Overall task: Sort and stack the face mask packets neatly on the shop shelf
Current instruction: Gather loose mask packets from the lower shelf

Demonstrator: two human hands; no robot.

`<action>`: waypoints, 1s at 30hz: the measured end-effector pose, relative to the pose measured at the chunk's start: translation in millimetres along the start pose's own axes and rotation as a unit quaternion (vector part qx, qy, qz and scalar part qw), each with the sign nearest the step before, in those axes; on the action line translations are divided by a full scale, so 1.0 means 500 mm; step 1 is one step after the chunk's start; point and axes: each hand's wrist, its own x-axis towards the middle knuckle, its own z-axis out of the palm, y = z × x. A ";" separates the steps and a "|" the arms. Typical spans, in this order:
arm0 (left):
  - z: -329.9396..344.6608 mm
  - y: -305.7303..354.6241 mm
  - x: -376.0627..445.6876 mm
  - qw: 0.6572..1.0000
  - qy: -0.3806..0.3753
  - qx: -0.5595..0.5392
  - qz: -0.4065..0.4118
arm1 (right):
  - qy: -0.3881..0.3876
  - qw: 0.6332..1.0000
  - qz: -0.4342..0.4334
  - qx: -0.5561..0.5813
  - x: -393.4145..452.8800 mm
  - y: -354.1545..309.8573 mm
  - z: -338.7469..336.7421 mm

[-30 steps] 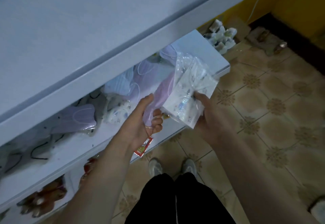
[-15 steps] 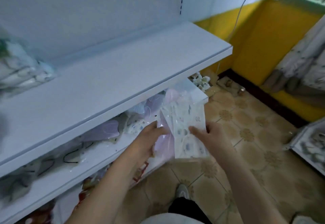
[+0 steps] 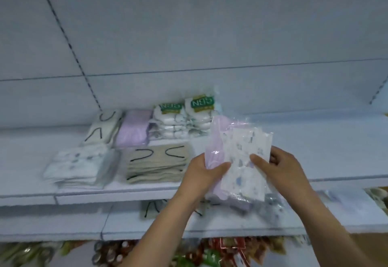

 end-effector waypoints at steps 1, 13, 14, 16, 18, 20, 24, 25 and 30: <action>-0.028 0.007 0.010 1.000 0.021 -0.010 0.004 | -0.014 1.000 -0.016 -0.009 0.028 -0.018 0.025; -0.404 0.048 -0.002 0.901 0.423 -0.089 -0.035 | -0.314 0.937 -0.146 0.042 0.271 -0.235 0.454; -0.447 0.046 -0.022 0.872 0.476 -0.108 -0.035 | -0.332 0.929 -0.154 0.048 0.275 -0.251 0.495; -0.534 0.038 -0.069 0.816 0.559 -0.145 -0.033 | -0.362 0.914 -0.179 0.036 0.280 -0.280 0.577; -0.614 0.031 -0.112 0.773 0.609 -0.174 -0.031 | -0.392 0.894 -0.214 -0.031 0.281 -0.306 0.662; -0.684 0.023 -0.138 0.757 0.627 -0.182 -0.022 | -0.449 0.859 -0.231 -0.092 0.279 -0.324 0.743; -0.777 0.015 -0.139 0.768 0.609 -0.196 -0.015 | -0.498 0.782 -0.282 -0.245 0.257 -0.338 0.865; -0.789 0.014 -0.129 0.781 0.593 -0.194 -0.013 | -0.503 0.764 -0.299 -0.271 0.246 -0.340 0.882; -0.804 0.015 -0.059 0.870 0.463 -0.169 -0.018 | -0.464 0.761 -0.335 -0.307 0.254 -0.323 0.922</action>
